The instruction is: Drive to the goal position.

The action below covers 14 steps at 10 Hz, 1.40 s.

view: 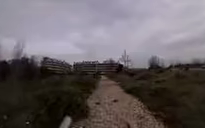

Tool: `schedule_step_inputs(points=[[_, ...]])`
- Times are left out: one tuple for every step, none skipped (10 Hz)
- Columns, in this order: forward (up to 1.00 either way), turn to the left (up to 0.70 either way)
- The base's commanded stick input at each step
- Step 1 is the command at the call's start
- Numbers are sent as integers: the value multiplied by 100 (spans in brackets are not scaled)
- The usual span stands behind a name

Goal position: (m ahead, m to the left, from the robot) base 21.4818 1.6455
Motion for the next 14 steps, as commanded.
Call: schedule_step_inputs(points=[[50, 0], [50, 0], [50, 0], [50, 0], [50, 0], [50, 0], [50, 0], [50, 0], [50, 0], [50, 0], [50, 0], [50, -38], [50, -14], [50, 0]])
